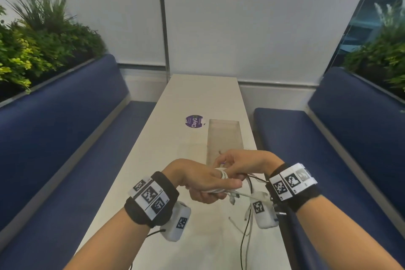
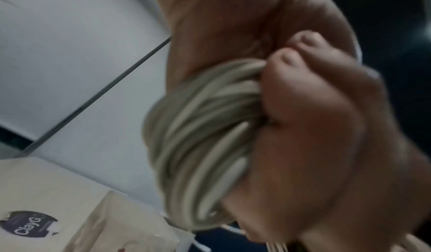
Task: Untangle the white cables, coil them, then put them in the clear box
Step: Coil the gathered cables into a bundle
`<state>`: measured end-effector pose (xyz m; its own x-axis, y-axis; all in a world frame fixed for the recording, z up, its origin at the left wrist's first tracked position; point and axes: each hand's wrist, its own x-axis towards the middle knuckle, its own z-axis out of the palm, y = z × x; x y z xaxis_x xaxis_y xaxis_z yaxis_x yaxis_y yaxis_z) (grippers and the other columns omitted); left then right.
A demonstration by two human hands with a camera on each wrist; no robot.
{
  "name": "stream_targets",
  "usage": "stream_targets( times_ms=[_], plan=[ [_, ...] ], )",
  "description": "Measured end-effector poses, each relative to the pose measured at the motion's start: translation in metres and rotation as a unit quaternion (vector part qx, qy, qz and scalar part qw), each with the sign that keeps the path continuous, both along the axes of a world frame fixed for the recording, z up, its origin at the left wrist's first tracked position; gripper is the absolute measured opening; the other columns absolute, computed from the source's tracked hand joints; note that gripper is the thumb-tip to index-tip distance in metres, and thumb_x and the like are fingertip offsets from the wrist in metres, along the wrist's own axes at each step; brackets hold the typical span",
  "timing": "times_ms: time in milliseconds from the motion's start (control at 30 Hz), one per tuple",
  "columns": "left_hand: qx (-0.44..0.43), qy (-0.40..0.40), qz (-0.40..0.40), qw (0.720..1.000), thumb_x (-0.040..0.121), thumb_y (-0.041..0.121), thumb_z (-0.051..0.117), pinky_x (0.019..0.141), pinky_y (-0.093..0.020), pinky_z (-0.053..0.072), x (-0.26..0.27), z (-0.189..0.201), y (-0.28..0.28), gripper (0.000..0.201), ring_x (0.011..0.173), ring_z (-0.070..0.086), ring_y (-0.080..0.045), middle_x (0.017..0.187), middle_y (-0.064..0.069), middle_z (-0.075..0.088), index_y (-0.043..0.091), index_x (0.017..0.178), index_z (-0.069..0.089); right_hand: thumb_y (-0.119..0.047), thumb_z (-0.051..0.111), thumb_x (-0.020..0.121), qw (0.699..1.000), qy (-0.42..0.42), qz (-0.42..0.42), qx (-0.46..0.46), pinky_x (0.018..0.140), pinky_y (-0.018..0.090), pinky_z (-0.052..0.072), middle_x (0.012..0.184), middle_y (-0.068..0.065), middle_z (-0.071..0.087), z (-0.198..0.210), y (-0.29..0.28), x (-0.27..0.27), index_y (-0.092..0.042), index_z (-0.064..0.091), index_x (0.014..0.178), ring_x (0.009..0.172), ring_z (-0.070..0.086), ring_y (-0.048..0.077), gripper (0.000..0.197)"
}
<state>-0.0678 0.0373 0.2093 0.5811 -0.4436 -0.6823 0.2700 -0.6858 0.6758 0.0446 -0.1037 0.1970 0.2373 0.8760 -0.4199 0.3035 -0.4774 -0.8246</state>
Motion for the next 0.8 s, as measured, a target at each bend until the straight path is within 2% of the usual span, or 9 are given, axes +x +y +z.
stream_targets(
  times_ms=[100,200,300,367,467,600,667,733,800],
  plan=[
    [0.086,-0.027,0.013,0.996,0.097,0.068,0.038,0.041,-0.021,0.019,0.004,-0.008,0.005,0.057,0.043,0.020,-0.014,0.057,0.000,0.027,0.022,0.066,0.029,-0.016,0.067,0.091,0.990,-0.135,0.004,-0.028,0.045,0.018,0.039,0.066,0.004,0.058,0.008,0.001,-0.004,-0.023,0.063,0.094,0.046,0.047,0.009,0.008],
    [0.130,-0.123,0.055,0.982,0.095,0.068,0.045,0.044,-0.023,0.029,0.008,-0.015,0.013,0.050,0.047,0.032,-0.017,0.064,-0.005,0.041,0.022,0.077,0.042,-0.023,0.068,0.089,0.976,-0.216,-0.028,0.000,0.050,0.014,0.042,0.068,-0.005,0.063,0.005,0.003,-0.007,-0.019,0.063,0.102,0.049,0.052,0.000,0.014],
    [0.126,-0.211,0.073,0.966,0.092,0.070,0.050,0.047,-0.025,0.035,0.011,-0.018,0.020,0.017,0.050,0.037,-0.017,0.069,-0.005,0.046,0.055,0.101,0.050,-0.023,0.071,0.085,0.972,-0.217,-0.080,0.033,0.052,0.021,0.046,0.068,-0.004,0.066,0.001,0.002,-0.006,-0.016,0.063,0.099,0.052,0.056,0.005,0.017],
    [0.110,-0.238,0.091,0.961,0.093,0.066,0.053,0.047,-0.023,0.034,0.014,-0.022,0.027,0.012,0.048,0.036,-0.014,0.065,-0.003,0.043,0.058,0.101,0.054,-0.027,0.073,0.084,0.975,-0.192,-0.100,0.045,0.050,0.025,0.045,0.062,-0.002,0.063,0.002,-0.001,-0.007,-0.012,0.063,0.097,0.049,0.054,0.010,0.022],
    [0.126,-0.303,0.083,0.941,0.095,0.059,0.056,0.049,-0.011,0.035,0.017,-0.025,0.038,0.037,0.046,0.045,-0.004,0.058,0.007,0.044,0.030,0.116,0.064,-0.029,0.077,0.083,0.981,-0.137,-0.124,0.058,0.048,0.025,0.045,0.059,0.001,0.060,0.004,-0.010,-0.005,-0.004,0.060,0.098,0.049,0.051,0.016,0.034],
    [0.179,-0.322,0.136,0.920,0.097,0.064,0.045,0.053,-0.015,0.035,0.023,-0.030,0.055,0.068,0.049,0.044,-0.006,0.061,-0.003,0.044,0.001,0.098,0.068,-0.033,0.066,0.093,0.985,-0.111,-0.112,0.075,0.053,0.021,0.042,0.065,-0.001,0.059,0.001,-0.019,-0.006,-0.008,0.054,0.102,0.054,0.049,0.012,0.029],
    [0.179,-0.328,0.149,0.916,0.095,0.071,0.040,0.060,-0.017,0.044,0.029,-0.038,0.062,0.070,0.052,0.051,-0.006,0.063,-0.001,0.050,0.008,0.105,0.070,-0.030,0.060,0.097,0.986,-0.099,-0.104,0.082,0.056,0.022,0.042,0.068,-0.002,0.060,-0.001,-0.019,-0.007,-0.013,0.052,0.103,0.056,0.049,0.013,0.020],
    [0.180,-0.339,0.153,0.911,0.084,0.088,0.035,0.088,-0.034,0.054,0.035,-0.049,0.069,0.079,0.082,0.068,-0.015,0.083,-0.003,0.068,0.019,0.104,0.069,-0.026,0.059,0.098,0.988,-0.089,-0.102,0.078,0.058,0.025,0.044,0.074,-0.002,0.063,-0.001,-0.019,-0.006,-0.018,0.051,0.107,0.063,0.053,0.014,0.015],
    [0.181,-0.333,0.159,0.911,0.075,0.096,0.032,0.097,-0.046,0.051,0.038,-0.056,0.073,0.093,0.100,0.068,-0.024,0.106,-0.010,0.074,0.020,0.111,0.069,-0.019,0.063,0.095,0.990,-0.083,-0.091,0.075,0.062,0.028,0.049,0.085,-0.001,0.065,0.000,-0.019,-0.004,-0.023,0.051,0.114,0.070,0.058,0.013,0.023]
  ],
)
